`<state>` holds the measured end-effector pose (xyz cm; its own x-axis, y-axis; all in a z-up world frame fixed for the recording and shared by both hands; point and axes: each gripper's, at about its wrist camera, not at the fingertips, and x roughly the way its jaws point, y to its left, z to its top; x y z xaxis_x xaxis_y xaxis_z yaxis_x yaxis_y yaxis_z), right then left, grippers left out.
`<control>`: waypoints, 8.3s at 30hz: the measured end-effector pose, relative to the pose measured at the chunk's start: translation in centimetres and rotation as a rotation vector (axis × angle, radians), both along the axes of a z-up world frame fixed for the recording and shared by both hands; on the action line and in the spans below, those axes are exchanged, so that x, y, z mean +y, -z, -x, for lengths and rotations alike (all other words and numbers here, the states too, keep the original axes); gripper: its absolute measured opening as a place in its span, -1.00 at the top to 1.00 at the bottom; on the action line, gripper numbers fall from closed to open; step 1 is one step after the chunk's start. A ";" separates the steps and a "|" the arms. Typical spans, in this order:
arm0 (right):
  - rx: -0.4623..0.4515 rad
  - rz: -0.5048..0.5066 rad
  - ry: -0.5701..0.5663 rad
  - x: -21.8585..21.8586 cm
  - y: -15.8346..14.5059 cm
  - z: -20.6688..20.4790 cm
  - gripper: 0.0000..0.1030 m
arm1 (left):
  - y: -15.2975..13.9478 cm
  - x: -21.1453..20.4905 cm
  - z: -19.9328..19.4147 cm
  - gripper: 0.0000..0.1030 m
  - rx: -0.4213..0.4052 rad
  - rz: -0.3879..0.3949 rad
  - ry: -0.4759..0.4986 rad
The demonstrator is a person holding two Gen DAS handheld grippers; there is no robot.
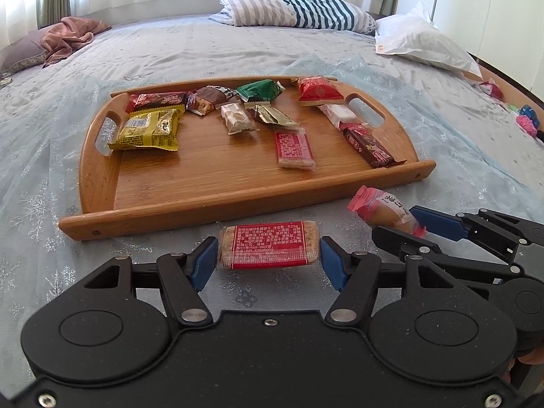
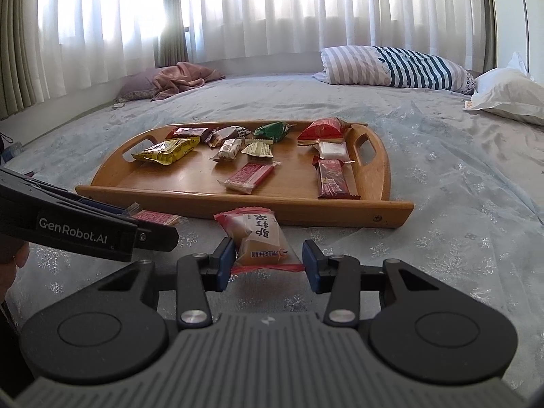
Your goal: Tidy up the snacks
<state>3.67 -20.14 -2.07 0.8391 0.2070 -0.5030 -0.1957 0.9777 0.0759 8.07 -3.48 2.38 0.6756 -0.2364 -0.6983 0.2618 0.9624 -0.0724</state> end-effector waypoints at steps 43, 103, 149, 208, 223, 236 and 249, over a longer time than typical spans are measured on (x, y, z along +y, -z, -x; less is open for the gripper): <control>-0.125 0.020 0.026 3.6 -3.6 -3.1 0.06 | -3.4 6.4 -3.1 -0.21 -0.131 0.021 -0.223; -0.004 0.092 -0.040 9.2 -0.9 -10.4 0.05 | 0.0 6.6 -9.9 -0.21 -0.035 -0.002 -0.242; 0.066 0.147 -0.085 10.1 -1.6 -11.2 -0.42 | 0.0 6.6 -9.9 -0.51 -0.011 0.018 -0.230; 0.036 0.030 0.117 1.6 -2.8 -3.7 -1.00 | -3.3 4.5 -0.5 -0.92 -0.084 0.054 -0.239; 0.075 0.001 0.158 0.9 -0.9 -2.7 -1.00 | -1.4 4.5 0.8 -0.92 -0.075 0.038 -0.247; 0.096 0.049 0.169 1.4 1.3 -2.4 -1.00 | 1.3 4.5 0.9 -0.92 -0.064 0.012 -0.244; 0.075 0.105 0.182 2.1 2.3 -2.8 -1.00 | 3.4 4.4 0.2 -1.00 -0.072 -0.037 -0.233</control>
